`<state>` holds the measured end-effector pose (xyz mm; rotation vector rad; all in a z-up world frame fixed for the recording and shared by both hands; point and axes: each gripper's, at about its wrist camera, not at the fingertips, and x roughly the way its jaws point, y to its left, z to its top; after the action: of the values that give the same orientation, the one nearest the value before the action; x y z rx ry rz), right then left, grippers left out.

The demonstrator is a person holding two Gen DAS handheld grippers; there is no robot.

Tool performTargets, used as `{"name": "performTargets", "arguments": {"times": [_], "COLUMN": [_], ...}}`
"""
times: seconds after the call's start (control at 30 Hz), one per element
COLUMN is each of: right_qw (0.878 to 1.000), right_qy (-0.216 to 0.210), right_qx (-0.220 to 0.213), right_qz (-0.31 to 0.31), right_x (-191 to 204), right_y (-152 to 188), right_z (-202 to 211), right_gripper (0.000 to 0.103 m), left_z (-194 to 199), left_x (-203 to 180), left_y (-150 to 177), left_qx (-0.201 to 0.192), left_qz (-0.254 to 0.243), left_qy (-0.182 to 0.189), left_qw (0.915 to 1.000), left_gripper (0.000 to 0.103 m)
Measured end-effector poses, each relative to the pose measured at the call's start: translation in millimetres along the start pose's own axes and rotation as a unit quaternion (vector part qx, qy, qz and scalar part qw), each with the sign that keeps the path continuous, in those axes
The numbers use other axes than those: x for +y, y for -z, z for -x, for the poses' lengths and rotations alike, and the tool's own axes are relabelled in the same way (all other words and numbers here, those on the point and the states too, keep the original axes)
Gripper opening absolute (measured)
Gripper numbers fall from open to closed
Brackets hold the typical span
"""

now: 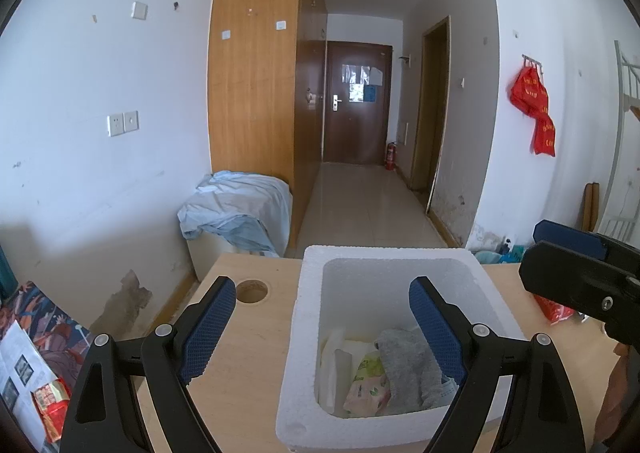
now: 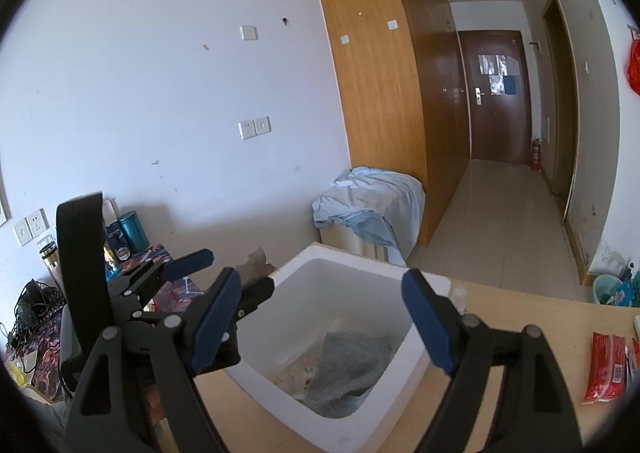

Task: Organize soft objects
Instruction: 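Open the right tool to drop the grey sock into the foam box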

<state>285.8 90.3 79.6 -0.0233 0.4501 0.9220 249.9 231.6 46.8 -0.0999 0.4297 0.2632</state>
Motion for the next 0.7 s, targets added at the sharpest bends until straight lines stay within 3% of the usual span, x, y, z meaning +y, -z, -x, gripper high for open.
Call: {"name": "performTargets", "arguments": {"times": [0.17, 0.27, 0.7], "right_qw": [1.0, 1.0, 0.999], "right_qy": [0.001, 0.004, 0.028], "right_qx": [-0.001, -0.003, -0.015], "right_qz": [0.001, 0.0, 0.009], "right_x": [0, 1, 7], "right_y": [0, 0, 4], "right_z": [0, -1, 16], "right_gripper": [0.088, 0.103, 0.103], "left_z": [1, 2, 32], "left_x": [0, 0, 2], "left_y": [-1, 0, -2], "left_qx": [0.0, -0.001, -0.011], "left_qz": [-0.001, 0.0, 0.0], "left_qy": [0.001, 0.002, 0.004], "left_qw": [1.0, 1.0, 0.9999], "left_gripper": [0.089, 0.089, 0.089]}}
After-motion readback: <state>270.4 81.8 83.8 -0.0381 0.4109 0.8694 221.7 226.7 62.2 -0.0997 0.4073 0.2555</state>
